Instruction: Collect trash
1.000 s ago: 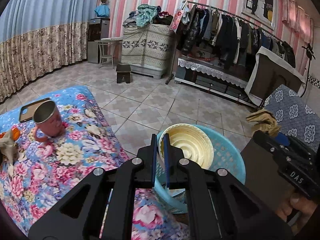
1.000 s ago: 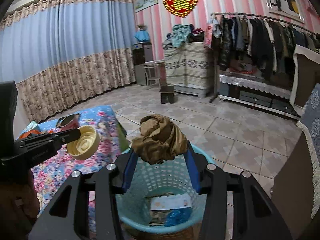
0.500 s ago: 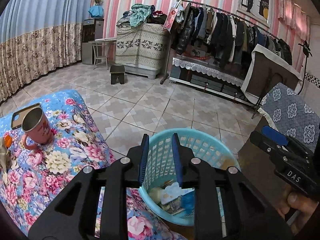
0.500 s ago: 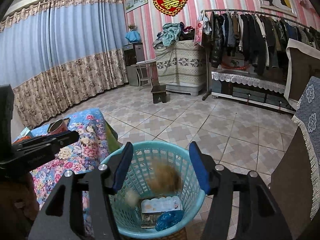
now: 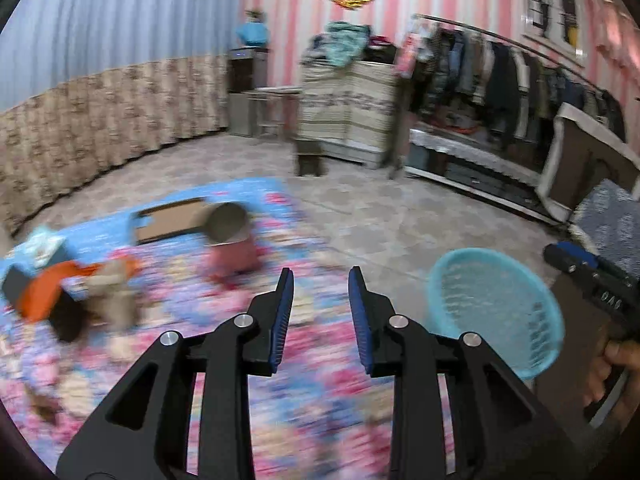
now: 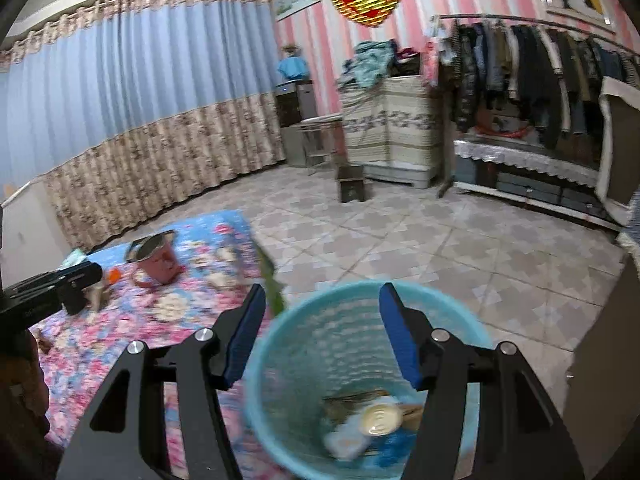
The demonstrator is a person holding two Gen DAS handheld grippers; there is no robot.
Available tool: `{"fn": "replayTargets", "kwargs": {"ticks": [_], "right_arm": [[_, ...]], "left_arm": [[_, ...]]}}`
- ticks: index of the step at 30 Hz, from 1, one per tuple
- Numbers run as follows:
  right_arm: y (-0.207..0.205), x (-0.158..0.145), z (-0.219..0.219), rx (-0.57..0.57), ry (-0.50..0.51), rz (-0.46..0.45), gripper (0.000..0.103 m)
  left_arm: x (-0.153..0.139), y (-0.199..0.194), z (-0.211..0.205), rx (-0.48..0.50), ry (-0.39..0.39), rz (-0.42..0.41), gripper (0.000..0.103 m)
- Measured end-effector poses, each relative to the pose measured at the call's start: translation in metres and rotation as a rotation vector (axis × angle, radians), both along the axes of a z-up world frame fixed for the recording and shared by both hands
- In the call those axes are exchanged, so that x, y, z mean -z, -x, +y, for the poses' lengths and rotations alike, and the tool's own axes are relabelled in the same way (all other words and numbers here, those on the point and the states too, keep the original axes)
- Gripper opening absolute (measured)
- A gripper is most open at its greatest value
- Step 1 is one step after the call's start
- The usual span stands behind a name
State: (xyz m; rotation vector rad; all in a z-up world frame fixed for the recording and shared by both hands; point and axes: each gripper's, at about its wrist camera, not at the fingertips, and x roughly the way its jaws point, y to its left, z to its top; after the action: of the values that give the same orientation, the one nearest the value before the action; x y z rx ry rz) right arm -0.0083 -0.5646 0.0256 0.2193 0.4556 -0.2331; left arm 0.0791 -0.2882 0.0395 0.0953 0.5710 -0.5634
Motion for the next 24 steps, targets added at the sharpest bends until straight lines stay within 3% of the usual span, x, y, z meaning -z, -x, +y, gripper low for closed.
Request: {"fn": "replayTargets", "kwargs": {"ticks": [7,9,11,12,15,20,24], "right_arm": [[-0.046,0.001,0.105,-0.184,0.02,0.008,0.059],[-0.056,0.003,0.13,-0.222,0.018,0.014,0.059],[-0.067,0.009,0.163,-0.273,0.006,0.025,0.059],[-0.071,0.01,0.179,-0.294,0.002,0.028,0.059],[-0.08,0.013,0.216,-0.335,-0.011,0.028,0.059],[-0.093,0.025,0.268,-0.385,-0.046,0.061,0.059],[-0.096,0.044,0.298,-0.434,-0.011,0.11,0.059]], "left_arm": [[0.023,-0.014,0.173,-0.259,-0.054,0.008,0.04],[0.035,-0.017,0.22,-0.317,-0.051,0.037,0.049],[0.047,-0.02,0.255,-0.337,-0.024,0.07,0.071],[0.053,-0.02,0.272,-0.362,-0.014,0.075,0.073],[0.068,-0.025,0.3,-0.386,0.007,0.11,0.079],[0.088,-0.039,0.294,-0.358,0.019,0.168,0.083],[0.113,-0.054,0.286,-0.37,-0.059,0.256,0.083]]}}
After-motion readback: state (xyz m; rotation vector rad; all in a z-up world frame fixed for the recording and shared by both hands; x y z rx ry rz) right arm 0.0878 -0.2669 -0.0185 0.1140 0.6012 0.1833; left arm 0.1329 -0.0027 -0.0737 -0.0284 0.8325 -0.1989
